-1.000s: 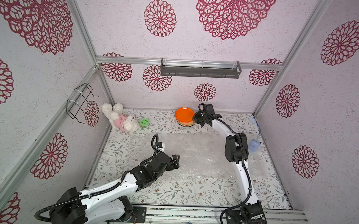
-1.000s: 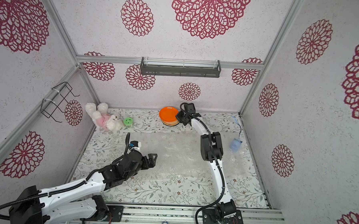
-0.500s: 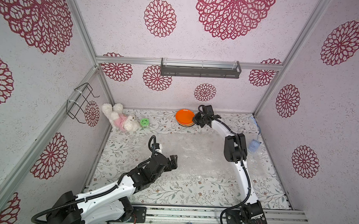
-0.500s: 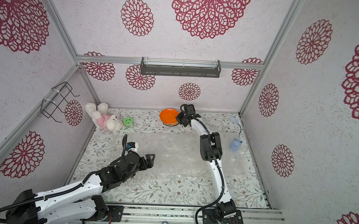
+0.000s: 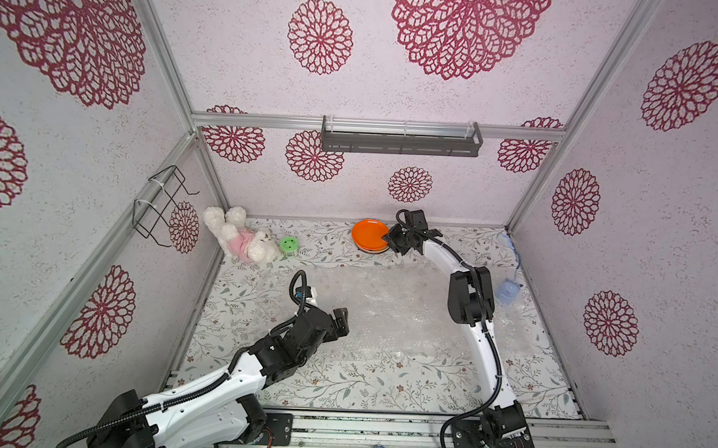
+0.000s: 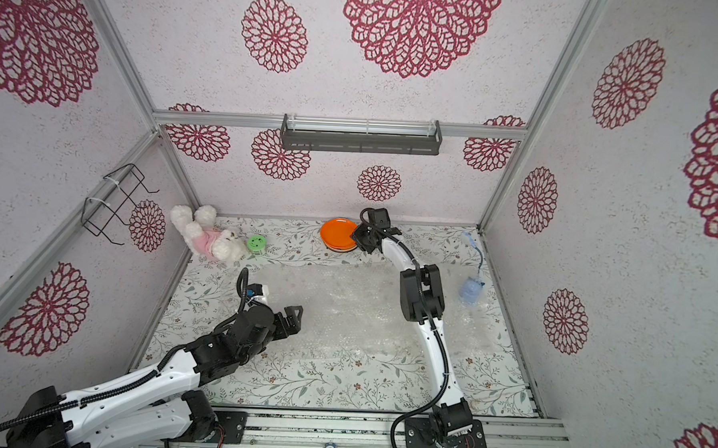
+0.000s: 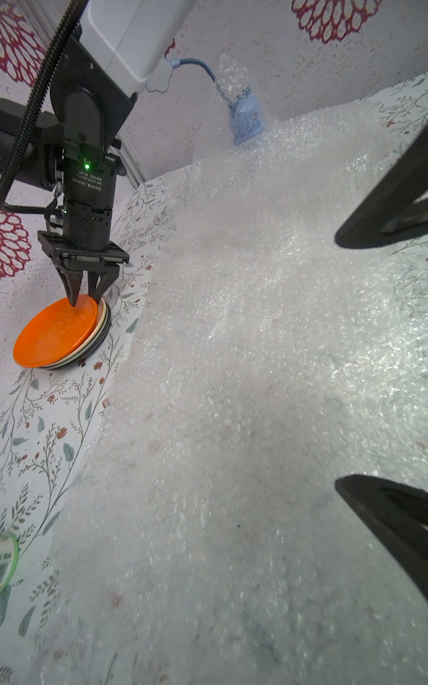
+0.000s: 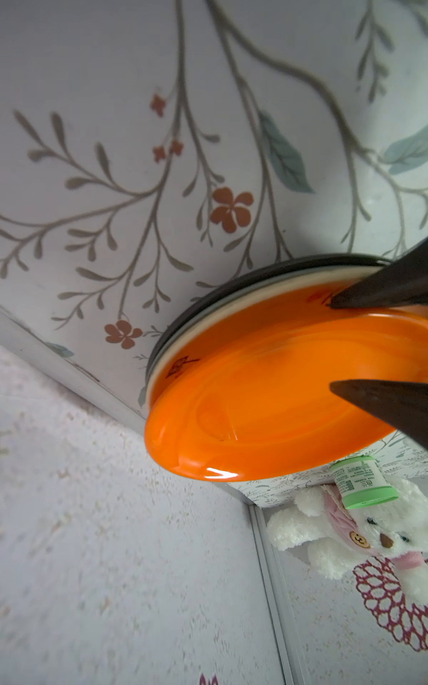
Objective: Unpack dinner plates from bubble wrap
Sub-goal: Place the plate on the plate, then adjust the bubble wrap on the bubble wrap.
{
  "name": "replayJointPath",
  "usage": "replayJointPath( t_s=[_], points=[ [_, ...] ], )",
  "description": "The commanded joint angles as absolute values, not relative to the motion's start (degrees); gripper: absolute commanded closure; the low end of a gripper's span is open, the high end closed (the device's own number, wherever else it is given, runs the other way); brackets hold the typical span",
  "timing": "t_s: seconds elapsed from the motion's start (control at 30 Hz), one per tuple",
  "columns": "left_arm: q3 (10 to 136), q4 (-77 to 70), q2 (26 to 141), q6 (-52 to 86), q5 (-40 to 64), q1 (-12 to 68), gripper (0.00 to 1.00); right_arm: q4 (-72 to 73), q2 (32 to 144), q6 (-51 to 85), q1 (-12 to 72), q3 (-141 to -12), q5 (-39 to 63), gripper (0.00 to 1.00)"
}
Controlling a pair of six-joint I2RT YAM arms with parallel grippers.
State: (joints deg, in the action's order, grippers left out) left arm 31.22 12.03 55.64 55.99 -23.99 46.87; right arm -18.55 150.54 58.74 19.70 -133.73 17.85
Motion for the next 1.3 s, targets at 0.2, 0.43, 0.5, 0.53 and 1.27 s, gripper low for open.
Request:
replayJointPath(
  t_s=[0.2,0.43,0.5,0.53,1.27],
  points=[
    [32.9,18.0,53.5,56.9,-21.3,39.5,0.03,-21.1,143.3,51.6,19.7,-132.3,16.9,0.39],
    [35.7,23.8,50.3,54.7,-17.8,31.1,0.03,-20.1,137.6,47.0,19.6,-127.7,18.1,0.27],
    [36.4,26.1,49.6,55.1,-17.1,28.1,0.03,-21.1,136.6,46.0,19.3,-127.8,19.7,0.25],
    [36.6,27.0,49.3,55.4,-16.9,26.7,0.03,-21.7,135.9,45.2,19.3,-127.7,20.0,0.24],
    [37.3,10.7,76.3,42.3,4.8,1.8,0.04,-13.2,82.3,30.0,4.8,-51.8,11.7,0.03]
  ],
)
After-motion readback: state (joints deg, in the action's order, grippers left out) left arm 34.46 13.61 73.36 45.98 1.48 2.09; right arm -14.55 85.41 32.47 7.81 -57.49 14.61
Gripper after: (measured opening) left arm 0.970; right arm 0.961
